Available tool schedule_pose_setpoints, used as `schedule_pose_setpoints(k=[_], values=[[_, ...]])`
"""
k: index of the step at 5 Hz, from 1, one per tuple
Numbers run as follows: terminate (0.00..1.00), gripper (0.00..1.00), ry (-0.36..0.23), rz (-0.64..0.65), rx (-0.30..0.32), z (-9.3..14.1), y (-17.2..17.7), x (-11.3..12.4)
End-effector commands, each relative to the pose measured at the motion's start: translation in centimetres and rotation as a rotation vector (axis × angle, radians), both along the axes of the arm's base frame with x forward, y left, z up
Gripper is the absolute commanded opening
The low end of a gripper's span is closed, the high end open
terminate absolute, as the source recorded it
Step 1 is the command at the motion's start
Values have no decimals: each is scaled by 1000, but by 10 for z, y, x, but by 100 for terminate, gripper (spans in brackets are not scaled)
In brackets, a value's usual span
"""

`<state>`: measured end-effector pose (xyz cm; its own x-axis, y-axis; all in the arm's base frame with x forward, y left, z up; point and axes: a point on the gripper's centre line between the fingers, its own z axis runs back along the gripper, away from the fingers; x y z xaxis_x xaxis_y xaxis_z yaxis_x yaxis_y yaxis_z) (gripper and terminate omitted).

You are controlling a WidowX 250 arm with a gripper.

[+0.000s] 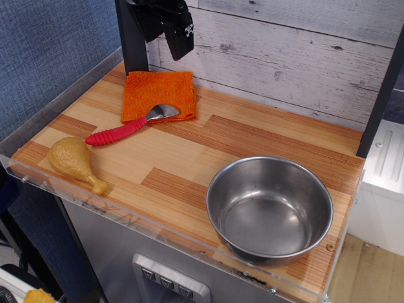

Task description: Place the drumstick right of the orange cloth and above silver bowl.

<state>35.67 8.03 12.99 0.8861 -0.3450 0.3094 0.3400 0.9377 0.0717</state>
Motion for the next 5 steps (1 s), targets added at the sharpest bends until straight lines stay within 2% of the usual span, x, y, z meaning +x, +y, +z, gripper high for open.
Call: schedule_pose_setpoints(k=[1, 2, 5], values=[[0, 100, 0, 0, 0, 0, 0, 0], [0, 100, -4, -251, 203, 7, -10, 15], [0, 100, -4, -251, 203, 7, -10, 15]])
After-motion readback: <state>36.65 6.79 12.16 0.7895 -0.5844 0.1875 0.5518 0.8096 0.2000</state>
